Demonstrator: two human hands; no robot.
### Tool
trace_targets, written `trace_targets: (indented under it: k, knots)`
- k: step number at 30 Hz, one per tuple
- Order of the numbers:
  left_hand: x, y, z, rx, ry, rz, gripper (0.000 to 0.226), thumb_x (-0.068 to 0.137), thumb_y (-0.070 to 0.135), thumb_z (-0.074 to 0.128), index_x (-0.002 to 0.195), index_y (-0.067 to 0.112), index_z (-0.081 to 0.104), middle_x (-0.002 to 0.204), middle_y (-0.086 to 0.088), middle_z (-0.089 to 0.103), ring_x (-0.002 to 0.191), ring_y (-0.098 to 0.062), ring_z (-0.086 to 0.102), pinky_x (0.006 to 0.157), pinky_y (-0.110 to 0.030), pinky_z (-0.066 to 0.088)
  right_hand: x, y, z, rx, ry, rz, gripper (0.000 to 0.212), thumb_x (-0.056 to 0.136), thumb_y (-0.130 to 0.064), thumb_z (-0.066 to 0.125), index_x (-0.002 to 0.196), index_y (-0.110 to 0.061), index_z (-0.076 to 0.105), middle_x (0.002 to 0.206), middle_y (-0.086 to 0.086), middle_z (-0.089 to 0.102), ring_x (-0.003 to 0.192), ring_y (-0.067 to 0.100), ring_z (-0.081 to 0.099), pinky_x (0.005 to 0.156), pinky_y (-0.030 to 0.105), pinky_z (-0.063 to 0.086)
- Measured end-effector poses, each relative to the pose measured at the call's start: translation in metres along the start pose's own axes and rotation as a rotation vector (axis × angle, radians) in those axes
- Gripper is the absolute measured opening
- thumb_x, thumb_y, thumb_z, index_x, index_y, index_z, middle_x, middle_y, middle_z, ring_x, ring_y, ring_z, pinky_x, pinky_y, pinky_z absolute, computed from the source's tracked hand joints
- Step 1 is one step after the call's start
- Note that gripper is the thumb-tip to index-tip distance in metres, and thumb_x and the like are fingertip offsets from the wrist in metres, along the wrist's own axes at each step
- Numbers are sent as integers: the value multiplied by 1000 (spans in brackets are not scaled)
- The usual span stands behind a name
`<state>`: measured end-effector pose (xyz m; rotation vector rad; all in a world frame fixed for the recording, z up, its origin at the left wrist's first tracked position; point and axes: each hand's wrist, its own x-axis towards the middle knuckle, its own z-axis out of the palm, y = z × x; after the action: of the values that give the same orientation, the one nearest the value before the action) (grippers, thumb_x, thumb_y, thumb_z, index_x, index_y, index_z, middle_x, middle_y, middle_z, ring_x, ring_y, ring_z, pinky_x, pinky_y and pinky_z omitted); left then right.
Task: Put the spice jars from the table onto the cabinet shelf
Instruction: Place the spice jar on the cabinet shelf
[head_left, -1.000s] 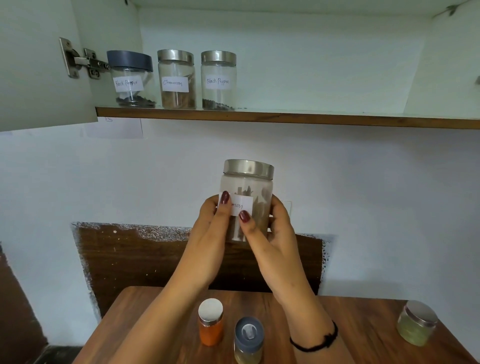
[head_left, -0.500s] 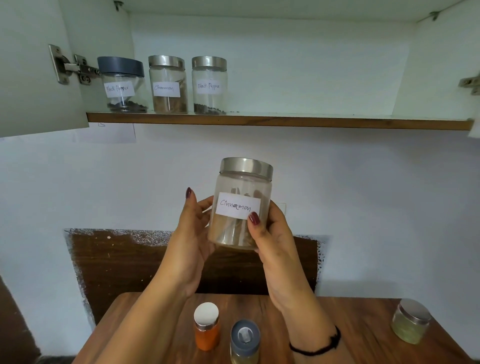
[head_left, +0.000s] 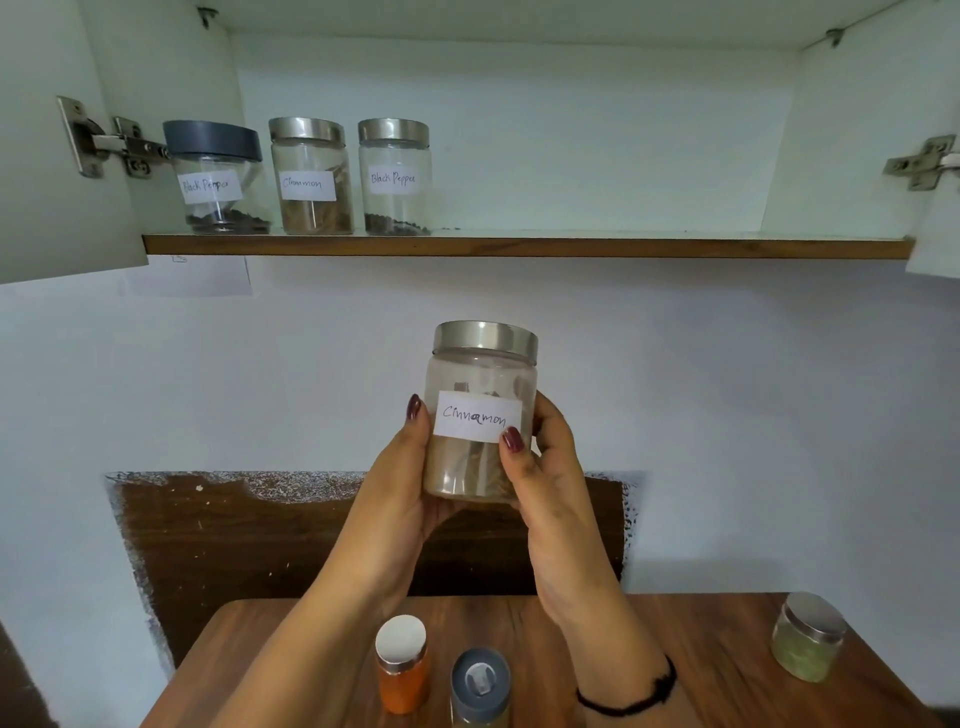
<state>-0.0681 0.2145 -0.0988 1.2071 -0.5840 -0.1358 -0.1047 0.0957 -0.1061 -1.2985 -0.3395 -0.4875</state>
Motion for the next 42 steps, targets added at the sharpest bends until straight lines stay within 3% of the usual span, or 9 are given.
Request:
trace_targets:
  k: [9, 12, 16, 20, 24, 29, 33, 39, 42]
  knots:
    - [5, -3, 6, 95, 94, 93, 43, 95, 50, 36, 116, 32, 68, 118, -2, 73, 113, -18, 68, 91, -37, 54, 2, 7, -9, -39, 75, -26, 49, 85, -40, 60, 133, -35, 51, 124, -13, 64, 119, 5, 59, 87, 20, 54]
    - [8, -3, 8, 124, 125, 105, 46, 95, 52, 37, 124, 27, 63, 119, -3, 71, 114, -19, 68, 96, -42, 53, 5, 6, -11, -125, 78, -55, 50, 80, -47, 68, 128, -47, 52, 126, -12, 61, 119, 7, 58, 87, 24, 55]
    - [12, -4, 8, 182, 132, 118, 51, 95, 60, 39, 131, 29, 58, 123, -2, 69, 116, -21, 66, 101, -52, 51, 8, 5, -14, -265, 75, -89, 74, 62, -64, 79, 129, -55, 46, 132, -17, 54, 125, 11, 54, 95, 34, 54]
    - [14, -3, 12, 208, 113, 157, 52, 95, 63, 41, 131, 29, 57, 122, 0, 69, 116, -20, 66, 100, -49, 52, 10, 2, -19, -310, 83, -93, 78, 62, -54, 82, 131, -51, 45, 129, -23, 55, 118, 5, 57, 90, 28, 56]
    - [13, 0, 17, 215, 122, 196, 41, 92, 49, 39, 123, 30, 60, 111, 9, 72, 108, -11, 68, 92, -35, 57, 11, -2, -21, -291, 94, -90, 72, 69, -38, 84, 127, -54, 45, 125, -26, 57, 114, 3, 59, 85, 24, 57]
    - [16, -3, 15, 217, 115, 168, 45, 94, 60, 43, 127, 34, 59, 120, 4, 69, 116, -17, 65, 101, -48, 52, 9, -7, -22, -287, 109, -96, 78, 63, -44, 84, 131, -49, 46, 126, -24, 57, 114, 6, 60, 84, 24, 57]
    - [17, -6, 12, 212, 90, 165, 57, 89, 67, 41, 131, 33, 58, 128, -3, 66, 122, -25, 62, 102, -54, 49, 10, -8, -23, -269, 114, -113, 74, 61, -48, 85, 123, -58, 48, 124, -25, 58, 113, 7, 61, 82, 24, 57]
    - [22, -3, 11, 246, 95, 155, 56, 90, 69, 37, 126, 34, 62, 123, -3, 69, 118, -22, 64, 103, -53, 49, 13, -12, -27, -215, 33, -41, 77, 60, -44, 84, 130, -43, 51, 119, -19, 65, 109, 10, 67, 85, 33, 59]
    - [29, 2, 13, 309, 88, 159, 54, 93, 69, 31, 124, 38, 62, 120, 4, 70, 115, -15, 65, 101, -47, 51, 19, -18, -28, -211, 51, -55, 73, 57, -39, 82, 125, -39, 54, 109, -21, 67, 103, 5, 68, 76, 25, 59]
